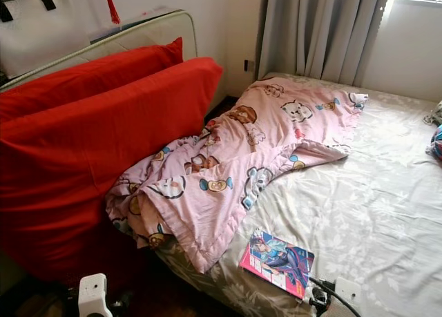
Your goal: Clean up the room
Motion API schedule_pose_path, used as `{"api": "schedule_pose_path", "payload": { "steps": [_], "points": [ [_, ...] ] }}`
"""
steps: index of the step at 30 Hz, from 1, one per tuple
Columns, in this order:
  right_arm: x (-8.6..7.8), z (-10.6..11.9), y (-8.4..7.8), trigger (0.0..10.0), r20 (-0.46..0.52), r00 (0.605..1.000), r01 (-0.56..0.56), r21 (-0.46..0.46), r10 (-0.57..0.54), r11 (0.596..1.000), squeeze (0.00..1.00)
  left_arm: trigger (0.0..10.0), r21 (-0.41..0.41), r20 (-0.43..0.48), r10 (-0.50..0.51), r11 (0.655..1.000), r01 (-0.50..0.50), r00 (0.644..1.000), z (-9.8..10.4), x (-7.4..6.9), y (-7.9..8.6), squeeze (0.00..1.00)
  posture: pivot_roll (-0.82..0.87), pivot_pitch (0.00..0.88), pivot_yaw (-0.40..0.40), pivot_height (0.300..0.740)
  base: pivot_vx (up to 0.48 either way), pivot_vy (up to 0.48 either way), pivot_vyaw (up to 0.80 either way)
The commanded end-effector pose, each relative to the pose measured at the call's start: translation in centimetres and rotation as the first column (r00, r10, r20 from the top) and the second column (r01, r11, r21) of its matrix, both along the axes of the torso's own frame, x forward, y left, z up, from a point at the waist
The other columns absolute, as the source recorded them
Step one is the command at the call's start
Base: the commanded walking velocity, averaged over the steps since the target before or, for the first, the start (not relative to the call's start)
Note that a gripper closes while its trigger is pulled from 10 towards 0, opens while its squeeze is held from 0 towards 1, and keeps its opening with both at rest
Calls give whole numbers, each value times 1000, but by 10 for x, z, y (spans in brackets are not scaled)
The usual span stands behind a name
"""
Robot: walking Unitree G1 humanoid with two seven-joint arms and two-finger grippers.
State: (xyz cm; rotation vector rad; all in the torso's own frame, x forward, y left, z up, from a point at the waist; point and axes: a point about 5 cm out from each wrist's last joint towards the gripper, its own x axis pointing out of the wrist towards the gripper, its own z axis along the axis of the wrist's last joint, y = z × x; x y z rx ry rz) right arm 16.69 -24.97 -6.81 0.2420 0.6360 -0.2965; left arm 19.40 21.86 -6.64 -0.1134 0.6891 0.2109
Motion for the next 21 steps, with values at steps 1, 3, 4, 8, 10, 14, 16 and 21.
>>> {"api": "schedule_pose_path", "payload": {
  "steps": [1,3,4,8,10,14,16,21],
  "points": [
    [2,5,0,10000,68,998,-2,-14,3,1000,0,10000,53,216,-20,999,9,976,40,55,7,0,-111,0,35,740,0,0,0],
    [1,6,0,10000,96,995,-21,-28,24,999,0,10000,86,369,-48,996,17,928,74,89,5,0,-117,0,38,740,0,0,0],
    [1,6,0,10000,96,995,-21,-28,24,999,0,10000,86,369,-48,996,17,928,74,89,5,0,-117,0,38,740,0,0,0],
    [40,29,2,10000,218,973,-54,-85,72,995,0,10000,100,498,-45,995,-6,866,92,98,0,0,-120,0,41,740,0,0,0],
    [73,50,5,10000,292,951,-65,-115,96,991,0,10000,100,512,-46,995,-6,858,93,98,-1,0,-120,0,43,740,0,0,0],
    [107,81,11,10000,403,906,-65,-167,128,984,0,10000,111,543,-69,994,10,837,95,95,-3,0,-120,0,46,740,0,0,0],
    [107,81,12,10000,414,901,-62,-171,129,983,0,10000,117,544,-79,993,18,835,94,93,-4,0,-122,0,47,740,0,0,0],
    [109,89,18,10000,468,861,-106,-215,197,971,0,10000,140,550,-95,990,20,830,91,84,-4,0,-126,0,41,740,0,0,0]
  ]
}}
